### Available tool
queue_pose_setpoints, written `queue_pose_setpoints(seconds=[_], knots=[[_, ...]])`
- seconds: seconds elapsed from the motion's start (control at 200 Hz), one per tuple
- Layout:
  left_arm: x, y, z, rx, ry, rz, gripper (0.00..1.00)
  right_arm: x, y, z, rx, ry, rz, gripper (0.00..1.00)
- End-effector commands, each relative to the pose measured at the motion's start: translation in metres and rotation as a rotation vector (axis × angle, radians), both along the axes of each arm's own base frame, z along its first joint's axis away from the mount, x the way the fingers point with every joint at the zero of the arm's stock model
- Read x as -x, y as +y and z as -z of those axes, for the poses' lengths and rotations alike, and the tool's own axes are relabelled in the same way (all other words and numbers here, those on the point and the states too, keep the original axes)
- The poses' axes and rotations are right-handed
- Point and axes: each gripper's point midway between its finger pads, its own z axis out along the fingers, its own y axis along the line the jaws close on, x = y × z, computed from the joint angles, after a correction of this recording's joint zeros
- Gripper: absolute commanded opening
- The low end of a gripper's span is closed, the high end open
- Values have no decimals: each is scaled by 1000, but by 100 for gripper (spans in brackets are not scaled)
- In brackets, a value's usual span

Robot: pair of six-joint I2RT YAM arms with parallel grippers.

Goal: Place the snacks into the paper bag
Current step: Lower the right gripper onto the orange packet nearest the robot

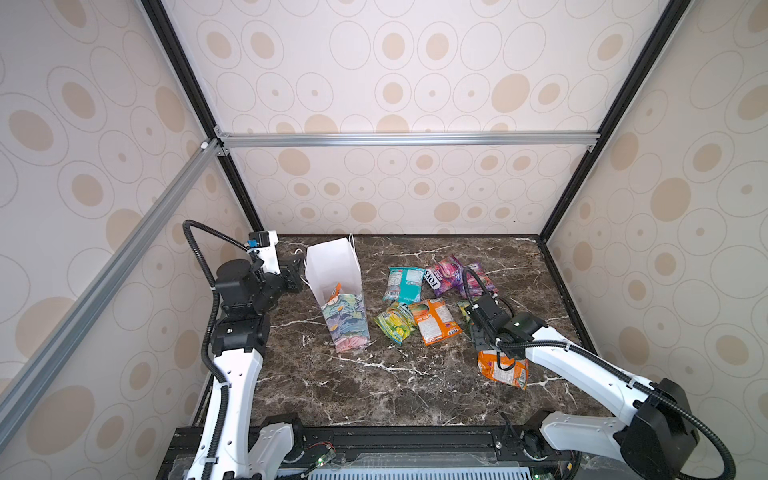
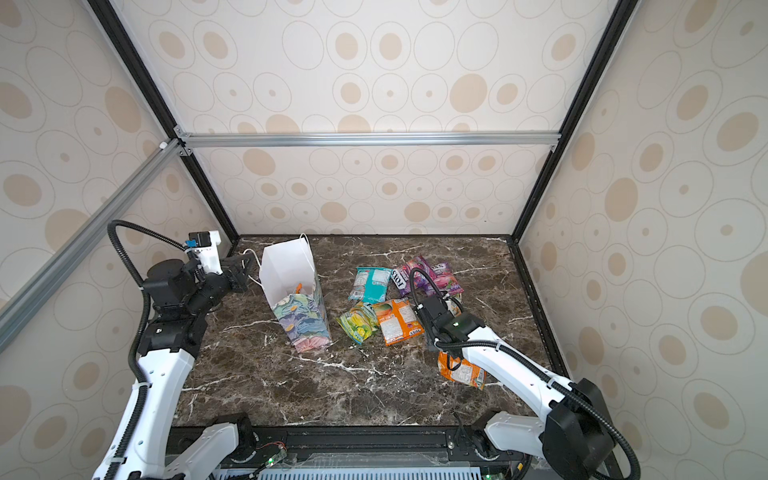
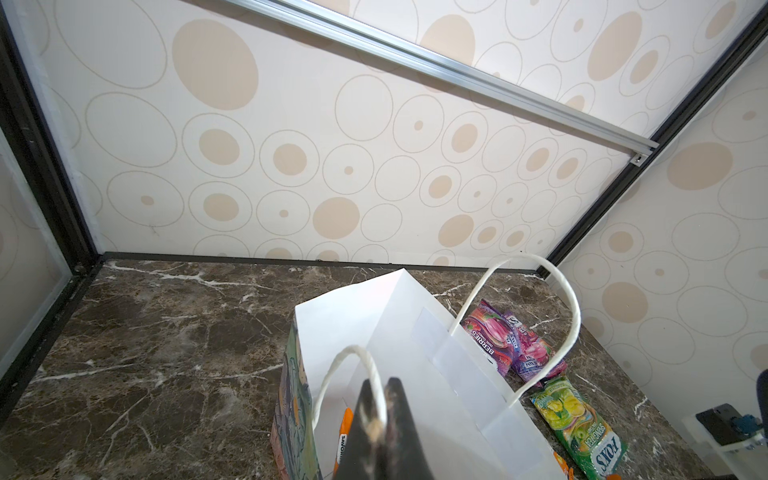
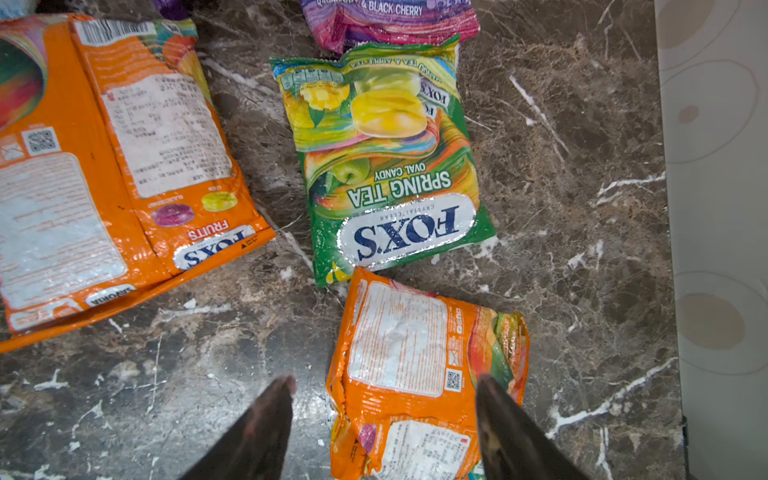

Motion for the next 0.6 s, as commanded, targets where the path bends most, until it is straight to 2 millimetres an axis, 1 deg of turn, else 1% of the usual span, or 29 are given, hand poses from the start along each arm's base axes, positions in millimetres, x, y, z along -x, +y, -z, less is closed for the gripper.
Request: queue_pose_setpoints(seconds=[0.0, 0.175, 0.285, 0.39, 0.595], knots=[[3, 1, -12, -11, -42, 3, 0, 2, 1, 8, -21, 21, 25, 71], [4, 0, -12, -10, -44, 6, 0, 0, 3, 19, -40, 39, 34, 72], [5, -1, -14, -11, -51, 8, 0, -2, 3, 24, -31, 55, 35, 70], [5, 0, -14, -13, -50, 6, 0, -4, 4, 29, -17, 70, 32, 67], [5, 0, -14, -15, -50, 4, 0, -6, 5, 39, 2, 101, 35, 65]])
